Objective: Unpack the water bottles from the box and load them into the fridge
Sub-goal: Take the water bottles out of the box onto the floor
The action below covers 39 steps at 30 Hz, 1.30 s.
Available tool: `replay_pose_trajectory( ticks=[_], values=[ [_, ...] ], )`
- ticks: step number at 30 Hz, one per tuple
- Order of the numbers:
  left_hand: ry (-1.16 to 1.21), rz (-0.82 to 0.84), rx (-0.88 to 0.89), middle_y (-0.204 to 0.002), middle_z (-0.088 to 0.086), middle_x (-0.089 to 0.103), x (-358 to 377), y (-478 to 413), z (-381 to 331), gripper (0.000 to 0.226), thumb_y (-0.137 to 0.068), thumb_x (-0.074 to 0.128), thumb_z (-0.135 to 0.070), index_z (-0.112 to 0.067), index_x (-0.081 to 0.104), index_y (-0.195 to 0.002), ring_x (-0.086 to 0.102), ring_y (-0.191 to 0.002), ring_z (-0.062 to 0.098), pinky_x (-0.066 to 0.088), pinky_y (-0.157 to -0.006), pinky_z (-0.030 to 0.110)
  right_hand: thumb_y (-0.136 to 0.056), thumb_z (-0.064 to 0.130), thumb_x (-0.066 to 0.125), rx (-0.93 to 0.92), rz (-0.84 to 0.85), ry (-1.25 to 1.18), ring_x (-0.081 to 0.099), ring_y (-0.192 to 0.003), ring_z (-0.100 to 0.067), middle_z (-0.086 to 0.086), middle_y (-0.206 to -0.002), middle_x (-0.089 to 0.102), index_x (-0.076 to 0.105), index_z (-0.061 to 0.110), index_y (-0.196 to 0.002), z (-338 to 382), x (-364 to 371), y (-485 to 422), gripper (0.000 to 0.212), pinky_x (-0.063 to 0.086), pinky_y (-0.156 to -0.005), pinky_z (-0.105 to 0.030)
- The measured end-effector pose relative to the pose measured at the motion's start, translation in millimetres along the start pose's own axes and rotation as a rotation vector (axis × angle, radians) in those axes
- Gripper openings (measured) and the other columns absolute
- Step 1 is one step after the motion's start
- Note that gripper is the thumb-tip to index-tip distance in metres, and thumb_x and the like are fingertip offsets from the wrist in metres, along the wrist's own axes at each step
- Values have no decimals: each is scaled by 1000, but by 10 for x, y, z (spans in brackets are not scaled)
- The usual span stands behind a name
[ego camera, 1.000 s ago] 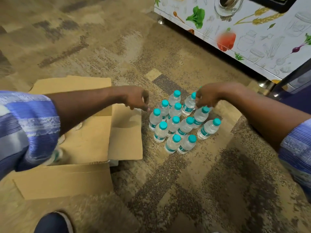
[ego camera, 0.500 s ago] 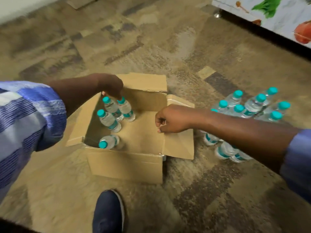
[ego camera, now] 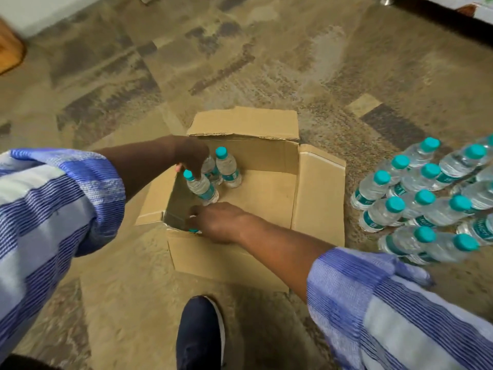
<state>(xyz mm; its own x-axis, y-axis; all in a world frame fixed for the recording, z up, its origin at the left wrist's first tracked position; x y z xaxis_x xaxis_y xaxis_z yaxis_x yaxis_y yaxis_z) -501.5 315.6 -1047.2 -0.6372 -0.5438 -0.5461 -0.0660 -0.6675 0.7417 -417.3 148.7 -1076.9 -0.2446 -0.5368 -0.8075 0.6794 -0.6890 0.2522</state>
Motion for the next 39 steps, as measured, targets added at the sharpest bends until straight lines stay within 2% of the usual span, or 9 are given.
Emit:
replay_pose_trajectory(
  ticks=[4,8,14,22,25,30,33,37,39],
  values=[
    [-31,-9,23,-87,3,72,110,34,-67,45,-82,76,-36,-5,64,-112,69,-71,17,47,-53,23,-103,22,42,1,-50,-14,57,-109,-32,-14,-123,60,55,16,-131,-43,58,-82,31,40,-74,-34],
    [-29,-22,67,-99,7,72,126,32,-87,41,-83,73,-38,-6,66,-108,68,-83,21,52,-65,30,-96,13,51,-56,-126,58,59,-99,-34,-16,-118,57,60,11,-121,-182,35,-1,27,42,-71,-35],
    [310,-15,196,-86,7,64,-408,278,-79,21,-87,69,-24,-9,60,-98,58,-70,20,47,-56,28,-74,43,71,72,-257,17,58,-84,-17,4,-95,62,64,23,-99,-681,-752,438,32,39,-60,-26],
    [703,-155,564,-71,3,57,-1515,955,-310,12,-86,70,-14,-14,58,-84,49,-63,14,41,-50,28,-70,44,71,277,-752,-183,56,-67,-8,6,-78,61,64,24,-93,-1320,-2136,1428,32,47,-63,-29],
    [759,-233,720,-66,3,55,-1746,1137,-680,18,-80,74,-16,-13,57,-83,48,-58,13,40,-45,25,-80,32,73,364,-946,-289,54,-55,-4,3,-72,59,61,19,-94,-1567,-2394,1865,23,51,-51,-26],
    [664,-328,913,-64,3,55,-1915,1420,-1465,29,-67,74,-30,-11,59,-83,45,-56,10,38,-46,25,-73,43,66,605,-1120,-73,54,-73,-10,1,-84,60,65,17,-98,-1944,-2609,2644,36,54,-72,-34],
    [585,-363,1003,-62,-8,56,-1909,1532,-1876,19,-76,78,-19,-15,60,-82,45,-55,6,37,-52,23,-79,41,66,785,-1070,70,49,-81,-9,5,-89,57,64,19,-101,-2183,-2590,3054,31,38,-67,-6],
    [425,-384,1043,-62,-7,54,-1802,1589,-2289,21,-76,78,-23,-20,58,-81,43,-52,6,38,-52,27,-63,54,60,939,-1071,62,55,-90,-18,4,-85,58,60,24,-91,-2471,-2458,3494,41,49,-78,-39],
    [372,-389,1040,-61,-6,54,-1709,1589,-2424,22,-74,77,-28,-22,57,-82,43,-51,7,37,-52,31,-61,57,58,962,-1031,64,56,-102,-26,-1,-89,60,56,26,-87,-2554,-2413,3671,41,50,-77,-40]
  ],
)
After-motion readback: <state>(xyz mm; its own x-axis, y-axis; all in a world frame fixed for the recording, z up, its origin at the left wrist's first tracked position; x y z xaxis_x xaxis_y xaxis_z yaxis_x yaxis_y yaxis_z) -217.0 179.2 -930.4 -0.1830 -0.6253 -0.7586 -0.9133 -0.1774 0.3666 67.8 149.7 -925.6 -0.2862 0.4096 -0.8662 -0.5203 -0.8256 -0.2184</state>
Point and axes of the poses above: each hand's wrist, its own y-axis away from the middle knuckle, its own x-axis out of the palm, z = x × y, the point moved 1 cm from there along -y, towards the middle knuckle
